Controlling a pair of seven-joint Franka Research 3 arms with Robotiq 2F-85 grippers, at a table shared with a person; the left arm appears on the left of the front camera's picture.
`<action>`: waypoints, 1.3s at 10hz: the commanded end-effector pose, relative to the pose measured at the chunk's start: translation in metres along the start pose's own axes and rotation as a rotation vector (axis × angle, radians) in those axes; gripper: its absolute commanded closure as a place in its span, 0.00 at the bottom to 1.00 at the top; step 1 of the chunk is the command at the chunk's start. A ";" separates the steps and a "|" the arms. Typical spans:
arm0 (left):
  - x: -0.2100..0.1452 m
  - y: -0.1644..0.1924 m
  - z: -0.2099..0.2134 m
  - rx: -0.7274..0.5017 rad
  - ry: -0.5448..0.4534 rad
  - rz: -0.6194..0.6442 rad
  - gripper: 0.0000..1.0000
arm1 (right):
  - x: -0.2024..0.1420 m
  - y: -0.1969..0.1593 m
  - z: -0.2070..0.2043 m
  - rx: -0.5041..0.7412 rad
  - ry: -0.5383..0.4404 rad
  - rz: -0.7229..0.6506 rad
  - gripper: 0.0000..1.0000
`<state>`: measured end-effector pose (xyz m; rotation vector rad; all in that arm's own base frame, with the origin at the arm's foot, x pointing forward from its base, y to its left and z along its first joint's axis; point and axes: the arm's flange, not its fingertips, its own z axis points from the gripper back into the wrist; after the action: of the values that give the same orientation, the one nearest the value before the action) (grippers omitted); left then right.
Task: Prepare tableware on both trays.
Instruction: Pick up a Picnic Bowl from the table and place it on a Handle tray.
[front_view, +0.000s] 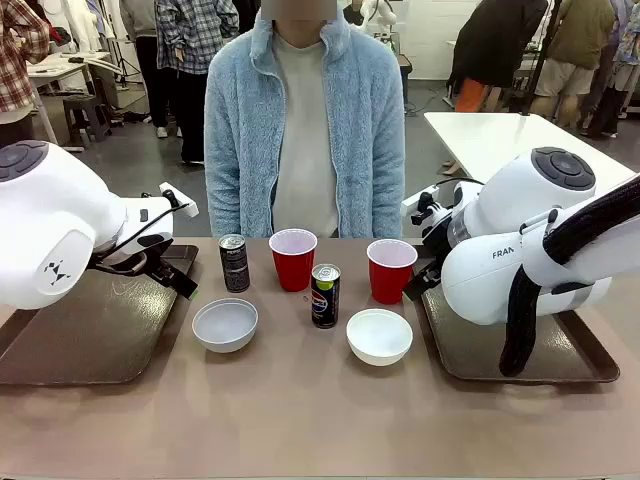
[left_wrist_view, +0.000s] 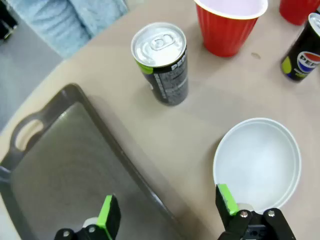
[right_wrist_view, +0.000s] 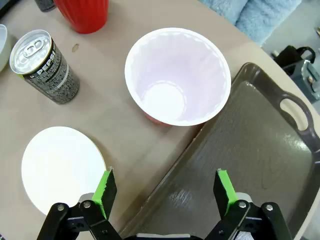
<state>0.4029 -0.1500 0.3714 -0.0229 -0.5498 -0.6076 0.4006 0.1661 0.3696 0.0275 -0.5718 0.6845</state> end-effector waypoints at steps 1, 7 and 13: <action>0.000 0.000 0.000 0.000 0.000 0.000 0.00 | 0.000 0.000 0.000 0.000 0.000 0.000 0.00; 0.000 0.000 0.000 0.000 0.000 0.000 0.00 | 0.000 0.000 0.000 0.000 0.000 0.000 0.00; 0.000 0.000 0.000 0.000 0.000 0.000 0.00 | -0.005 0.010 0.022 -0.009 0.020 0.020 0.00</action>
<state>0.4028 -0.1502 0.3714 -0.0230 -0.5498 -0.6079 0.3994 0.1667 0.3727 0.0233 -0.5706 0.6943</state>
